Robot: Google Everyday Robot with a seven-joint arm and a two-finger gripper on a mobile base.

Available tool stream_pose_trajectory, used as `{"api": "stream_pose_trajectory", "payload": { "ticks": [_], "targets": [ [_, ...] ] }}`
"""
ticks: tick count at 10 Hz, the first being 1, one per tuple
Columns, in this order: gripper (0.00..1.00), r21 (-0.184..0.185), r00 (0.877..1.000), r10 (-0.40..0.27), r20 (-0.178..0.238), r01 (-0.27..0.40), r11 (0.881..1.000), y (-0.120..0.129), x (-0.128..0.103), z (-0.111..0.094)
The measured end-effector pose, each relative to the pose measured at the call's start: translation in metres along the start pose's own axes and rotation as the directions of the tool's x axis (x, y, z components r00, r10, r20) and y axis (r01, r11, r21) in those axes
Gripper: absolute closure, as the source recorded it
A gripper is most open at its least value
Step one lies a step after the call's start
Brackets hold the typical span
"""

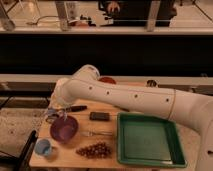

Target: Place towel in purple bowl

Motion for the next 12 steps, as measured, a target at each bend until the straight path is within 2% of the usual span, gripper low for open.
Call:
{"api": "stream_pose_trajectory", "payload": {
  "ticks": [2, 5, 9, 10, 12],
  "targets": [
    [0.97, 0.013, 1.0, 0.005, -0.018, -0.005, 1.0, -0.002, 0.001, -0.007],
    [0.69, 0.029, 0.999, 0.019, -0.037, -0.017, 0.999, -0.002, 0.002, -0.014],
    [0.26, 0.031, 0.999, 0.018, -0.036, -0.017, 0.999, -0.004, -0.001, -0.016],
    [0.22, 0.031, 0.999, 0.016, -0.035, -0.015, 0.999, -0.004, -0.002, -0.016],
    [0.2, 0.031, 0.999, 0.01, -0.031, -0.009, 0.999, -0.005, -0.004, -0.016]
  ]
}}
